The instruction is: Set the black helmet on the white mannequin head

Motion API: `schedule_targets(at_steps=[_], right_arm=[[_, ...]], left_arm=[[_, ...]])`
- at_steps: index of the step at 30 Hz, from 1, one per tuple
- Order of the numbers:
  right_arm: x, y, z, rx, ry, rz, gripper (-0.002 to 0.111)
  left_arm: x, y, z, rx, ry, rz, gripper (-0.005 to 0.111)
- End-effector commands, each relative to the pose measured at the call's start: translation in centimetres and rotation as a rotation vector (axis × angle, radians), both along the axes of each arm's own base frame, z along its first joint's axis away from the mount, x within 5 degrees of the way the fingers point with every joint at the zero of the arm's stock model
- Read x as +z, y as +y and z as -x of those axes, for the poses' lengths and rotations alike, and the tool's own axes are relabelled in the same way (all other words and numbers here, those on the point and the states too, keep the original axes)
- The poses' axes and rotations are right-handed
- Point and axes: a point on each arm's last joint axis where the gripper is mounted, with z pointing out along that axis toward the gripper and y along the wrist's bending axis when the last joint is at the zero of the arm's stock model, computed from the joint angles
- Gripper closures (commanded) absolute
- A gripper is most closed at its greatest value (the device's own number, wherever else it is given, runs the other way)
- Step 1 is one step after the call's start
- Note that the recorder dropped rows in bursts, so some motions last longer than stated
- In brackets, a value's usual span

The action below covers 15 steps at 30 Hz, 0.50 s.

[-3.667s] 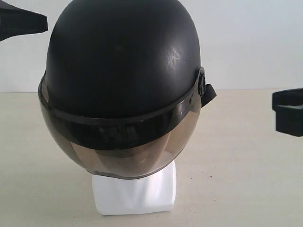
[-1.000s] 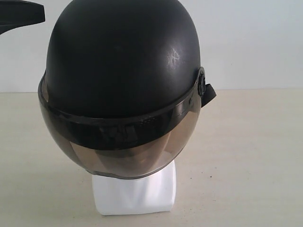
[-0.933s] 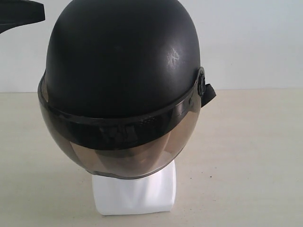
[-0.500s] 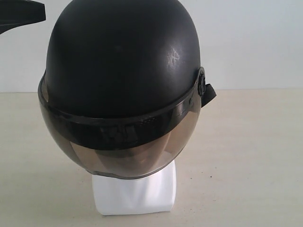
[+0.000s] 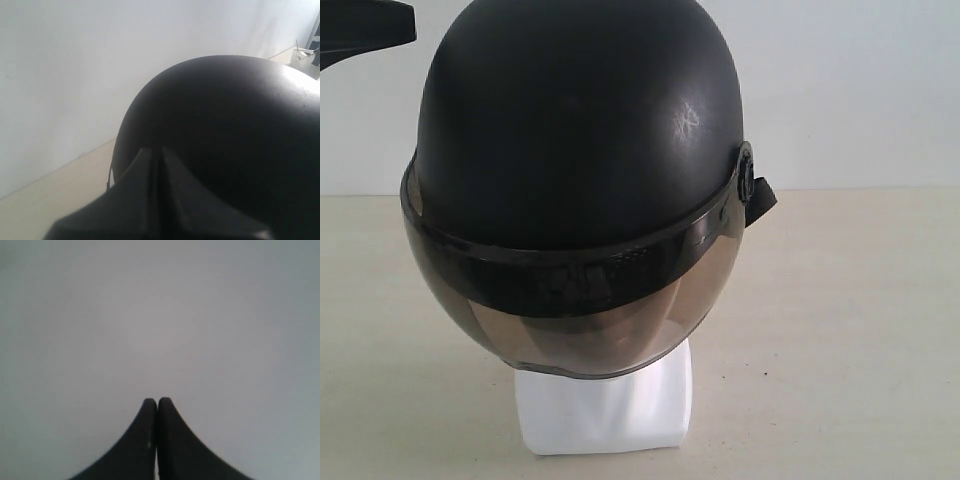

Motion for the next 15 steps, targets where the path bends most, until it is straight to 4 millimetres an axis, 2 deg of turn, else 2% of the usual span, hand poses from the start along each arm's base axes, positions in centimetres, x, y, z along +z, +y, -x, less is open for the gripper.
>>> schedule_targets(at_steps=[1, 4, 7, 10, 13, 15], right_arm=[[-0.3, 5.6, -2.6, 0.217, 0.009, -0.002, 0.108], [-0.1, 9.1, -3.3, 0.394, -0.072, 0.079, 0.108], [0.4, 11.4, -3.5, 0.505, -0.176, 0.122, 0.108], [1.5, 12.6, -3.7, 0.58, -0.188, 0.078, 0.108], [3.1, 13.0, -3.5, 0.557, -0.269, 0.184, 0.108], [4.1, 12.7, -3.6, 0.526, -0.284, 0.151, 0.108]], left_arm=[[0.1, -0.1, 0.1, 0.007, -0.006, 0.011, 0.102], [0.1, -0.1, 0.1, 0.003, -0.006, 0.012, 0.102], [0.1, -0.1, 0.1, 0.003, -0.006, 0.01, 0.102], [0.1, -0.1, 0.1, 0.002, -0.011, 0.006, 0.102], [0.1, -0.1, 0.1, 0.001, -0.012, 0.003, 0.102], [0.1, -0.1, 0.1, 0.0, -0.012, 0.004, 0.102]])
